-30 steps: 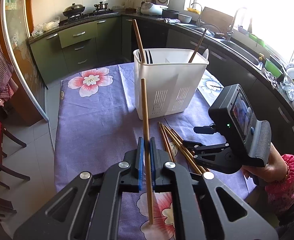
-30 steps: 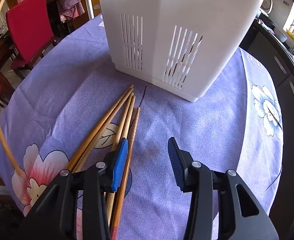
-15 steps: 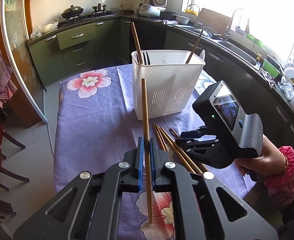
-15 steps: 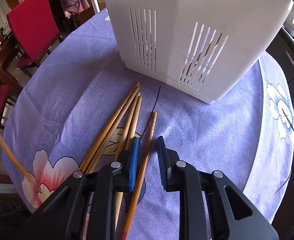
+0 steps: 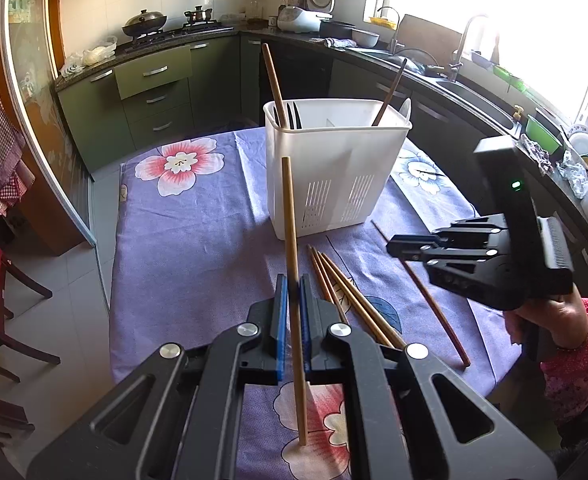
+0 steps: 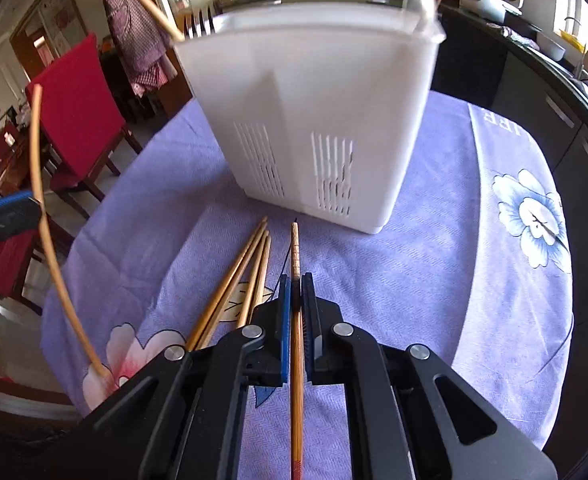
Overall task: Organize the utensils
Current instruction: 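Move the open right gripper to the loose chopsticks and grasp one, then insert the chopstick into the white holder with the left gripper while the right inserts its chopstick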
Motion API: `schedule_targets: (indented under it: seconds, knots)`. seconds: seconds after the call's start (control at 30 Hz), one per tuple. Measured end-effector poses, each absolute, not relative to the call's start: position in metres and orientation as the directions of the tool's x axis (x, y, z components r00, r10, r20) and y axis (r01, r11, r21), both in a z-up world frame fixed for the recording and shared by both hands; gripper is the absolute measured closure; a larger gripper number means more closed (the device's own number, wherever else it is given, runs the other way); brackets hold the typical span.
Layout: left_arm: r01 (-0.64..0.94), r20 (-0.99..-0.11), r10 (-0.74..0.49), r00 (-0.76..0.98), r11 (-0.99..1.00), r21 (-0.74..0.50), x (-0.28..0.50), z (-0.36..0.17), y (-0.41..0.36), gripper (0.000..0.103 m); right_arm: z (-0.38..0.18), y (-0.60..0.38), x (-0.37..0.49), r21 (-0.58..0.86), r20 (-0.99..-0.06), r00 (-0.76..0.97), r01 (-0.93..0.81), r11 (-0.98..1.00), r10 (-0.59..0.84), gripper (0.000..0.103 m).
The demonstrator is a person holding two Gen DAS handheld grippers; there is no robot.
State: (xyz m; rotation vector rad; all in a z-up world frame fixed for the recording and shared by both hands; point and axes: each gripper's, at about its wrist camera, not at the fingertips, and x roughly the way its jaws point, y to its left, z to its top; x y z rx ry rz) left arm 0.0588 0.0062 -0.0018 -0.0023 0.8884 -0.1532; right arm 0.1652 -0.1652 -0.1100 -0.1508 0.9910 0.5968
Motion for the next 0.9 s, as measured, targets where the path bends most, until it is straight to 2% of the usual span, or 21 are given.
schedule_targets:
  seconds: [0.33, 0.9]
  knots:
    - [0.134, -0.763, -0.13, 0.633, 0.989, -0.057, 0.055, 0.002, 0.005, 0.097, -0.036, -0.228, 0.115, 0.187, -0.664, 0.577, -0.488, 0.853, 0.475, 0.097]
    - [0.133, -0.748, -0.115, 0.653, 0.99, -0.037, 0.045, 0.017, 0.001, 0.097, -0.014, -0.256, 0.084, 0.208, -0.602, 0.623, -0.481, 0.852, 0.499, 0.097]
